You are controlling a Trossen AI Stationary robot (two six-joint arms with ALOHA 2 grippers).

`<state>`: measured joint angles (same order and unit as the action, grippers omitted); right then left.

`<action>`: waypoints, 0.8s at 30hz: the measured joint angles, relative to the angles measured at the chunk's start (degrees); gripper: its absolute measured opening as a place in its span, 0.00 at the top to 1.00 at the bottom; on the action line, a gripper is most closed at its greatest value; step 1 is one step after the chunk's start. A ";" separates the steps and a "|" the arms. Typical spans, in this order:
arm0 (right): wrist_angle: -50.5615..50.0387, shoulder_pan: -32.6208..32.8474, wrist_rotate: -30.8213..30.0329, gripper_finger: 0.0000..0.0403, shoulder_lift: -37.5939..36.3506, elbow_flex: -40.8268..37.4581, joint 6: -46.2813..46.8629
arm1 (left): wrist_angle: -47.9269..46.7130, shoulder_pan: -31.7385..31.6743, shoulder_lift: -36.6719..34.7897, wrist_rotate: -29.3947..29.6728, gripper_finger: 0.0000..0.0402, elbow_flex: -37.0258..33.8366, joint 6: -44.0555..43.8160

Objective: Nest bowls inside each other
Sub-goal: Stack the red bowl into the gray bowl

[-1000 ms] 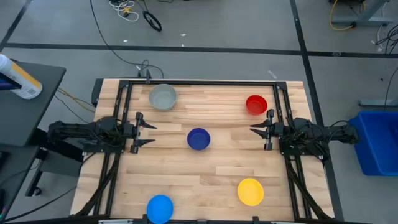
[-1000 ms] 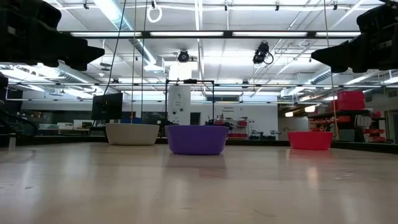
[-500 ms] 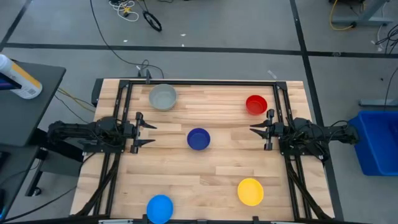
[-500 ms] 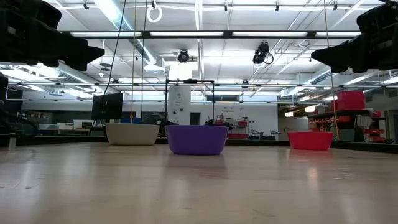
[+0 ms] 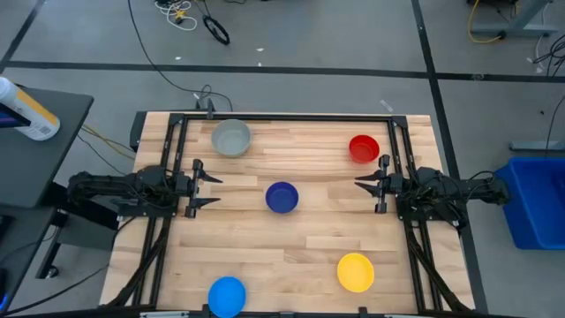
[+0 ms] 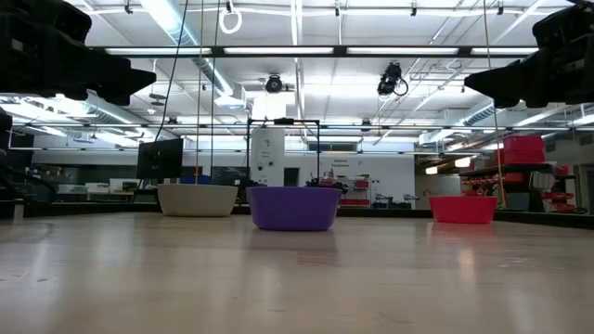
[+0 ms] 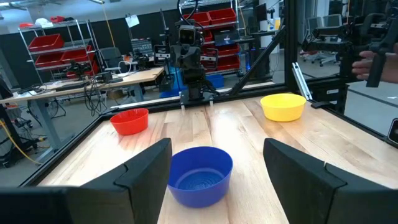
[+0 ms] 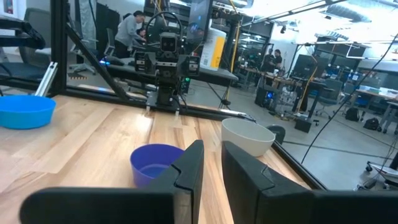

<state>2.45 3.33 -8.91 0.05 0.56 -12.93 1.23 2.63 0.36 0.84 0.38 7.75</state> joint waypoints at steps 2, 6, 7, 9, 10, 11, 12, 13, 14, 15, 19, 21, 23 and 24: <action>0.01 0.00 0.02 0.84 -0.01 0.01 -0.01 | 0.00 0.00 0.02 0.00 0.35 0.00 0.00; 0.01 0.00 0.11 0.84 -0.01 0.00 0.48 | 0.71 0.00 0.00 0.04 0.35 -0.02 -0.02; 0.05 0.02 0.50 0.84 -0.01 0.00 2.12 | 1.09 0.00 0.00 -0.04 0.35 -0.02 -0.23; 0.48 0.02 1.58 0.84 -0.01 0.02 7.79 | 3.68 0.00 0.03 -0.32 0.35 -0.02 -1.64; 0.90 0.03 1.62 0.84 0.00 0.00 10.41 | 4.65 0.02 0.00 -0.37 0.35 -0.02 -2.66; 1.42 0.04 1.64 0.84 -0.01 0.02 12.64 | 5.20 0.00 0.01 -0.36 0.35 -0.02 -3.22; 2.00 0.02 1.60 0.84 -0.01 0.00 14.89 | 5.83 0.01 0.02 -0.26 0.35 -0.02 -4.18; 2.46 0.02 1.63 0.84 -0.01 0.02 16.68 | 6.61 0.01 0.01 0.22 0.35 -0.02 -5.14; 2.75 0.02 1.64 0.84 -0.01 0.01 18.17 | 7.06 0.00 0.00 0.84 0.35 -0.02 -6.27; 2.90 0.02 1.63 0.84 0.00 0.01 19.67 | 7.10 0.00 0.01 1.42 0.35 -0.02 -7.49; 3.99 0.02 1.41 0.84 -0.01 0.00 25.22 | 7.43 0.00 0.02 3.02 0.35 -0.02 -8.59; 4.33 0.02 -0.12 0.84 -0.01 0.01 27.25 | 7.48 0.00 0.02 4.17 0.35 -0.02 -8.43; 3.70 0.02 -1.55 0.84 0.01 0.01 28.16 | 7.54 0.01 0.02 6.33 0.35 -0.02 -8.39; 2.94 0.02 -1.60 0.84 0.04 0.00 28.36 | 7.56 0.00 0.02 7.84 0.35 -0.02 -8.49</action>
<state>5.39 3.36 -10.50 0.08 0.56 15.42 8.80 2.63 0.38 8.68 0.36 -0.74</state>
